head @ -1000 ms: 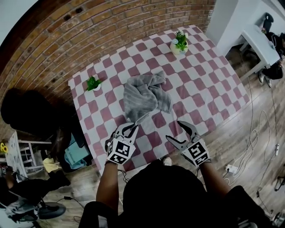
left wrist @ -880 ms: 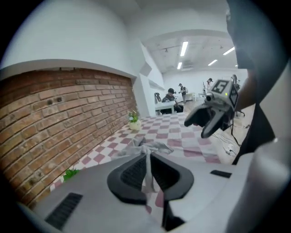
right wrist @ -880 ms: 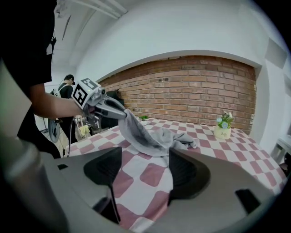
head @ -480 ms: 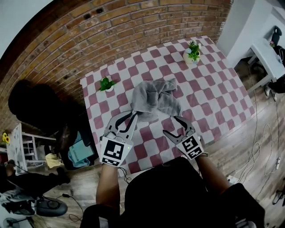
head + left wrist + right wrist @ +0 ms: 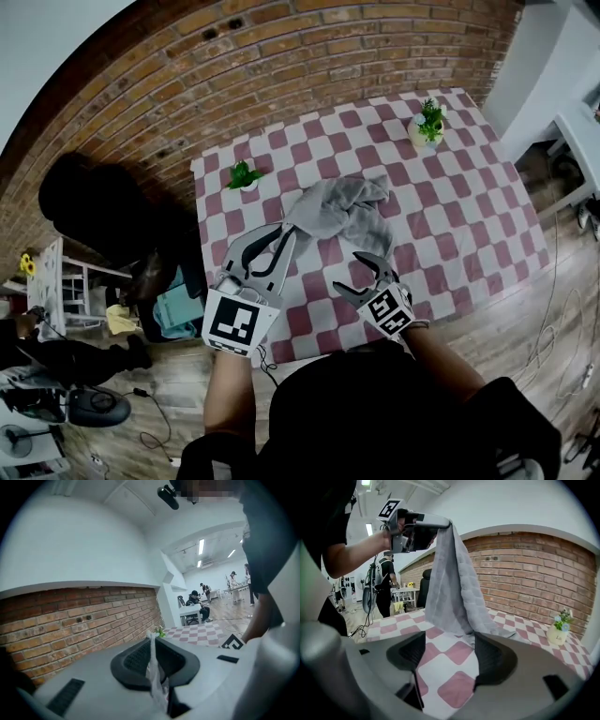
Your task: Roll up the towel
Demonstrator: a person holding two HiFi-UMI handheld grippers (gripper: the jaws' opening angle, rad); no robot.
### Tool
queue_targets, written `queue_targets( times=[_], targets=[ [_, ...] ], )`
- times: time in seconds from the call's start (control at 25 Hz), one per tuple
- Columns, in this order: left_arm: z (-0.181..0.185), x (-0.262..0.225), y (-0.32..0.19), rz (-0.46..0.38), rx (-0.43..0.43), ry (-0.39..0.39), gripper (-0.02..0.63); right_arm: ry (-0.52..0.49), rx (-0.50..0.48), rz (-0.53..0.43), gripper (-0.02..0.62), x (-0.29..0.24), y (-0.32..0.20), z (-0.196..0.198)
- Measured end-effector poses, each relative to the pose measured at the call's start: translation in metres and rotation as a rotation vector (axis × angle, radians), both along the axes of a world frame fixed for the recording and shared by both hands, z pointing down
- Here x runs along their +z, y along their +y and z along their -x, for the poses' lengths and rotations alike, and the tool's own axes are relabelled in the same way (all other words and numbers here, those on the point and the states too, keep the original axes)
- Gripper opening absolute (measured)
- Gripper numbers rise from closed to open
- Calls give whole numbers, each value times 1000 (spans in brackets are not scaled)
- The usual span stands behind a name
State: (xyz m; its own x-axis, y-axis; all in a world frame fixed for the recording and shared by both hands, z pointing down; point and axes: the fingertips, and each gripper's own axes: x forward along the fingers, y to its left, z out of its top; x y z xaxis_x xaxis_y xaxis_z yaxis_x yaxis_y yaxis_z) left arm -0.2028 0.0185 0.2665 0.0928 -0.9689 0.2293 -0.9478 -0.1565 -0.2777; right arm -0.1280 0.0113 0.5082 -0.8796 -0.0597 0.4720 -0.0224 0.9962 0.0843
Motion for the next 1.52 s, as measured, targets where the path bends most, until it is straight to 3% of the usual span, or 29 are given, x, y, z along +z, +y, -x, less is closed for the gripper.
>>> queue_targets(
  times=[0.12, 0.28, 0.56, 0.8, 1.04, 1.36, 1.52],
  targets=[
    [-7, -19, -1, -16, -19, -66, 29, -48, 22, -24, 321, -10, -13, 7],
    [-16, -34, 0, -6, -34, -144, 29, -215, 86, -45, 322, -54, -32, 20],
    [-31, -28, 3, 32, -64, -128, 29, -444, 27, -39, 319, -141, -20, 39],
    [-43, -16, 4, 61, -67, -92, 29, -546, 75, -65, 265, -188, -21, 48],
    [-48, -19, 9, 41, -85, -105, 29, -536, 139, -100, 183, -185, -33, 43],
    [-40, -40, 22, -27, -110, -110, 29, -480, 238, -117, 146, -158, -66, 28],
    [-48, -47, 28, -23, -88, -137, 29, -461, 221, -112, 141, -150, -72, 27]
  ],
)
